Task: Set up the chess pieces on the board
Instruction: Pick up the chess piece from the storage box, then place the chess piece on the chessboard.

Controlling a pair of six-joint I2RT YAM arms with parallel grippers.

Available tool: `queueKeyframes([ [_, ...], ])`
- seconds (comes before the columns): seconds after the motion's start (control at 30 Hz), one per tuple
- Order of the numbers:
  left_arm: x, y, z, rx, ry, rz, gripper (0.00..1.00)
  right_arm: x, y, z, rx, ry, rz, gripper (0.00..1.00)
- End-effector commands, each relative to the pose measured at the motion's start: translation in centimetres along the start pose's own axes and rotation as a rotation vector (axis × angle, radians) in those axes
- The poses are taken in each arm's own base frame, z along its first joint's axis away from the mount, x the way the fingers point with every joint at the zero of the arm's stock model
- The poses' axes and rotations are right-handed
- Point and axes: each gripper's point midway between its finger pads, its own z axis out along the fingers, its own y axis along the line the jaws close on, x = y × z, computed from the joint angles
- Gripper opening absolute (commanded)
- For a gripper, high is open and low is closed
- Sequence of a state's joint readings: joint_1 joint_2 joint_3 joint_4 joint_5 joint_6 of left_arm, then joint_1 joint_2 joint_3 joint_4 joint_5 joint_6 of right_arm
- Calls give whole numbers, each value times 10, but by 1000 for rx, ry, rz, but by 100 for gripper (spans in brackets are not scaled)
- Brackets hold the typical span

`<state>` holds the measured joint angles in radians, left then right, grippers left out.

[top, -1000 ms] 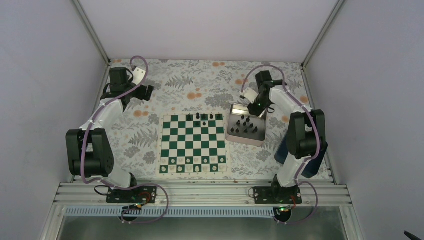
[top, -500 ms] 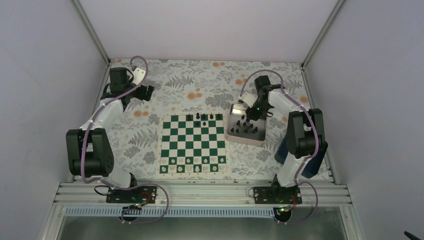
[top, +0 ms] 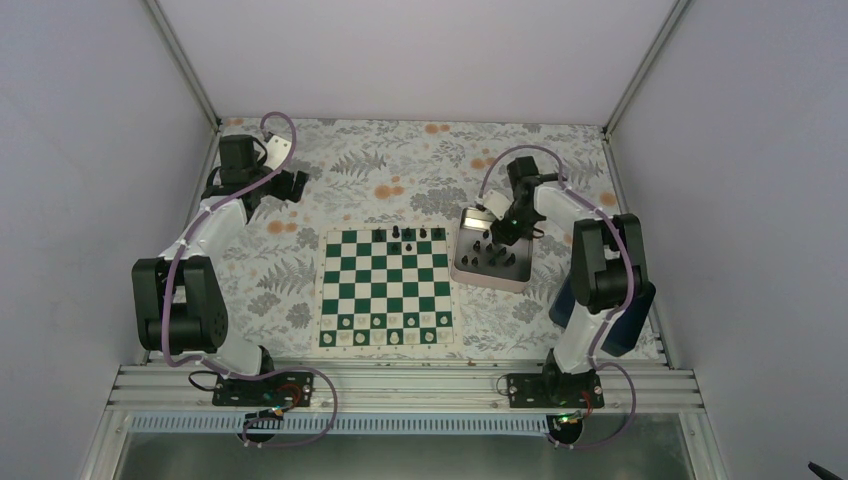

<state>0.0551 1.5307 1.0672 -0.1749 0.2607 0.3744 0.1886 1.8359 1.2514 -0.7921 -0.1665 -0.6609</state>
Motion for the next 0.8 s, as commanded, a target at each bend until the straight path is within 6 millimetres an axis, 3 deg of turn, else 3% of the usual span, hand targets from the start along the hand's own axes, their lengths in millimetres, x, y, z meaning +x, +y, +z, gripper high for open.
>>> queueKeyframes([
  [0.0, 3, -1, 3, 13, 1, 1, 100, 0, 1, 11, -5, -1, 6, 25],
  [0.27, 2, 1, 2, 8, -1, 0, 100, -7, -1, 0, 5, -24, -6, 7],
  [0.47, 2, 1, 1, 5, -3, 1, 100, -22, -8, -27, 39, -46, -18, 4],
  [0.6, 0, 1, 0, 4, -7, 3, 100, -47, -5, -56, 68, -67, -64, 4],
  [0.77, -1, 4, -1, -7, -12, 1, 100, -105, 21, -80, 81, -110, -185, 5],
])
